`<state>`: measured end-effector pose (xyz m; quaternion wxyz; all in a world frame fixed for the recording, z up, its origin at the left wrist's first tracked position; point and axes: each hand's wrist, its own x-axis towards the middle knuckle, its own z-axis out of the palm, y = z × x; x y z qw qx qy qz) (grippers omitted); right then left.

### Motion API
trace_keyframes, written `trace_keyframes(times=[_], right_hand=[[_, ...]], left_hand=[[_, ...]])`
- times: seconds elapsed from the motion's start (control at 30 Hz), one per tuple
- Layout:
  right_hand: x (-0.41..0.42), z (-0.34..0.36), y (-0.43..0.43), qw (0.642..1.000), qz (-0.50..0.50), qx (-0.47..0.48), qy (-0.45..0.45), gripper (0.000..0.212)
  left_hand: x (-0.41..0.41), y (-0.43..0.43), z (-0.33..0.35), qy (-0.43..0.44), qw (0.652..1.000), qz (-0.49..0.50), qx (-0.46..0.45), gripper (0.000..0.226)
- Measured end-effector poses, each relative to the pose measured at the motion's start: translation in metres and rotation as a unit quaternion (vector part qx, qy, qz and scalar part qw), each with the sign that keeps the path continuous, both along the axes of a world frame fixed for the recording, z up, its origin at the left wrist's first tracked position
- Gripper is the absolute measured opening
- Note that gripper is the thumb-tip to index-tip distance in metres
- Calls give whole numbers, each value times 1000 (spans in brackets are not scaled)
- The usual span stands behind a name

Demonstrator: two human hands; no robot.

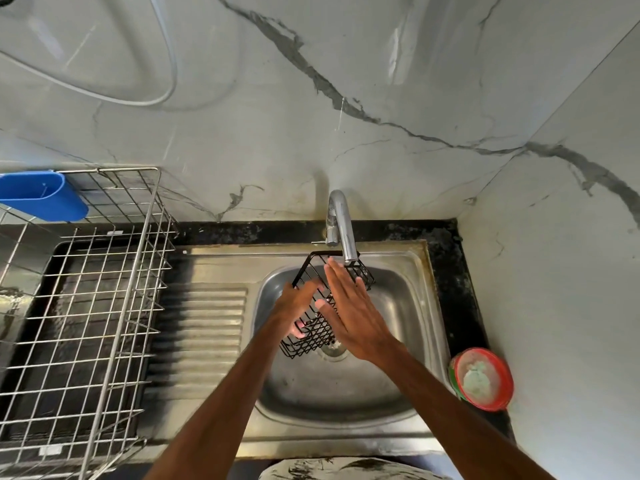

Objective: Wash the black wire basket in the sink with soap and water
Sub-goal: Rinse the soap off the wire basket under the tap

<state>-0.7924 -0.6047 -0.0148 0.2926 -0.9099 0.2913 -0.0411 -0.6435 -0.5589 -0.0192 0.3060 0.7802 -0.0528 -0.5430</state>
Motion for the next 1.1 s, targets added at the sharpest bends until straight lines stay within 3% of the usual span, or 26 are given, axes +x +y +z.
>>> trace_keyframes(times=[0.1, 0.23, 0.3, 0.37, 0.5, 0.67, 0.8, 0.9, 1.0, 1.1], right_hand=[[-9, -3, -13, 999, 11, 32, -35, 58], [-20, -18, -35, 992, -56, 94, -64, 54], [-18, -20, -41, 989, -85, 113, -43, 59], [-9, -12, -32, 993, -62, 102, -24, 65], [14, 7, 7, 998, 51, 23, -37, 67], [3, 5, 4, 996, 74, 8, -59, 67], [-5, 3, 3, 994, 69, 32, -78, 72], [-4, 0, 1, 996, 59, 29, -66, 72], [-1, -2, -7, 997, 31, 46, -61, 68], [-2, -9, -25, 996, -25, 80, -20, 68]], left_hand=[[2, 4, 1, 0, 1000, 1, 5, 63], [4, 10, 2, 34, 999, 9, 3, 90], [6, 13, 1, 32, 999, 19, 1, 84], [8, 15, 0, 27, 999, 29, -1, 76], [7, 16, 5, 25, 998, 48, -13, 89], [9, 16, 12, 9, 999, 32, -24, 77], [9, 16, 12, -22, 999, 32, -16, 51], [7, 18, 15, -22, 1000, 19, -5, 55], [7, 21, 16, -1, 1000, 22, -10, 39], [11, 26, 13, 16, 1000, 16, -1, 54]])
